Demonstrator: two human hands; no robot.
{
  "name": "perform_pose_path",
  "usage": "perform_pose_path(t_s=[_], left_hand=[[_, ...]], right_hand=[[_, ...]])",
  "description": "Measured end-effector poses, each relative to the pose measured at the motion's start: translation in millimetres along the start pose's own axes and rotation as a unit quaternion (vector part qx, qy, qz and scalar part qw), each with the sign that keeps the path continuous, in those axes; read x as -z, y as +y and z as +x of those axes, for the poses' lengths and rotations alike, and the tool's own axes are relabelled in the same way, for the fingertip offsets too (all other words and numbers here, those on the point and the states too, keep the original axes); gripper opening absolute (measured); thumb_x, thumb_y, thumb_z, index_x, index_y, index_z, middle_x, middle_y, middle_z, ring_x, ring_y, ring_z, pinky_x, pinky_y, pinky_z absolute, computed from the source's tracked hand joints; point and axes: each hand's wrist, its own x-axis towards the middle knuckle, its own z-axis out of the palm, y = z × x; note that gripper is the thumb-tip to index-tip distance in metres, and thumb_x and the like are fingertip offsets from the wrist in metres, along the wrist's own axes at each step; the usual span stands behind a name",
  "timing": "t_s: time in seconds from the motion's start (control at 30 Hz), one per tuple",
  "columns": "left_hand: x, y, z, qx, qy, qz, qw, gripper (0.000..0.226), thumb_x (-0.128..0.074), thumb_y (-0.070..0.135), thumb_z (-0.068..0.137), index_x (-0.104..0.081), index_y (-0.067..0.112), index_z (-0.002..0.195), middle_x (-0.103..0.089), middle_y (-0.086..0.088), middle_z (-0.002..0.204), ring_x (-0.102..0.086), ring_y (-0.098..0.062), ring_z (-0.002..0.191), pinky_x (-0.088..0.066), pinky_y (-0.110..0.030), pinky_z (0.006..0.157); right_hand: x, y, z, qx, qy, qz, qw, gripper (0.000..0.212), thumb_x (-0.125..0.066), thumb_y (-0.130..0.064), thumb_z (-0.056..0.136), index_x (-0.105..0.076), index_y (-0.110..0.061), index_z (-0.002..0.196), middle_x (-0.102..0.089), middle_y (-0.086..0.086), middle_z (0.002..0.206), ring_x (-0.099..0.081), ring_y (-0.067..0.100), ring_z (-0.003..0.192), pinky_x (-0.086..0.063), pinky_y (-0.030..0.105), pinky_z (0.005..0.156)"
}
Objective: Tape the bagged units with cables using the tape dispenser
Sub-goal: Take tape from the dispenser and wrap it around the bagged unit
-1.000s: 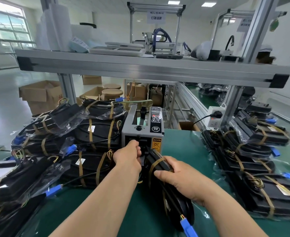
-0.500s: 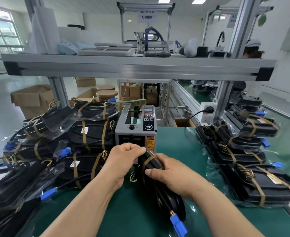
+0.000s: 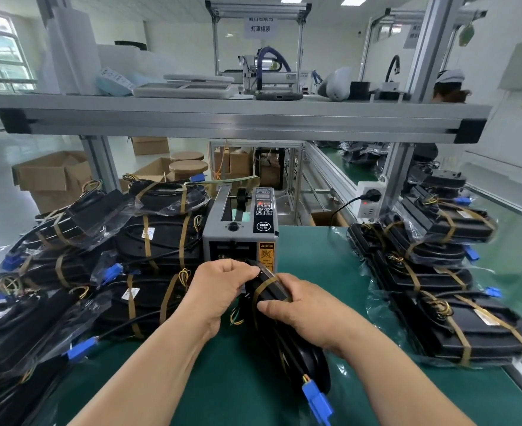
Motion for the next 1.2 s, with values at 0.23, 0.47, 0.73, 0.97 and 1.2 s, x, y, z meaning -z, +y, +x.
perform_pose_path(t_s=[0.23, 0.47, 0.73, 0.97, 1.2], left_hand=[[1, 0, -1, -0.021, -0.002, -0.005, 1.000, 0.016, -0.072, 0.014, 0.087, -0.069, 0.008, 0.073, -0.051, 0.014, 0.043, -0.046, 0.003, 0.036, -0.036, -0.006, 0.041], [1, -1, 1, -0.036, 0.026, 0.027, 0.999, 0.019, -0.075, 0.017, 0.084, -0.073, 0.015, 0.066, -0.066, 0.007, 0.057, -0.055, 0.004, 0.046, -0.045, -0.016, 0.054], [-4, -3, -3, -0.047, 0.074, 0.055, 0.995, 0.017, -0.075, 0.017, 0.082, -0.072, 0.017, 0.065, -0.072, 0.000, 0.065, -0.062, -0.002, 0.054, -0.047, -0.013, 0.048], [-9, -3, -4, -0.038, 0.104, 0.076, 0.991, 0.009, -0.074, 0.021, 0.080, -0.066, 0.023, 0.082, -0.068, 0.003, 0.077, -0.062, -0.014, 0.071, -0.052, -0.033, 0.064], [-12, -7, 4, 0.054, 0.072, -0.064, 0.994, 0.012, -0.072, 0.025, 0.087, -0.071, 0.013, 0.087, -0.066, -0.004, 0.070, -0.059, -0.017, 0.062, -0.046, -0.022, 0.043]], right_hand=[[-1, -1, 0, -0.001, -0.003, -0.002, 1.000, 0.037, -0.067, -0.043, 0.090, -0.055, -0.033, 0.124, -0.068, -0.005, 0.103, -0.065, 0.013, 0.095, -0.051, 0.029, 0.085], [-3, -2, -1, 0.008, -0.002, 0.000, 1.000, 0.035, -0.067, -0.042, 0.091, -0.056, -0.030, 0.122, -0.066, -0.004, 0.099, -0.061, 0.012, 0.088, -0.049, 0.028, 0.080], [-3, -4, -2, 0.012, -0.002, -0.010, 1.000, 0.037, -0.067, -0.040, 0.091, -0.055, -0.029, 0.124, -0.066, -0.004, 0.099, -0.062, 0.013, 0.090, -0.048, 0.026, 0.079], [-4, -4, -1, 0.017, 0.001, -0.015, 1.000, 0.038, -0.067, -0.040, 0.091, -0.055, -0.029, 0.125, -0.066, -0.004, 0.101, -0.061, 0.012, 0.090, -0.047, 0.024, 0.076], [-4, -4, 0, 0.017, -0.009, -0.034, 0.999, 0.042, -0.066, -0.043, 0.091, -0.052, -0.030, 0.128, -0.066, -0.002, 0.107, -0.063, 0.016, 0.097, -0.050, 0.029, 0.085]])
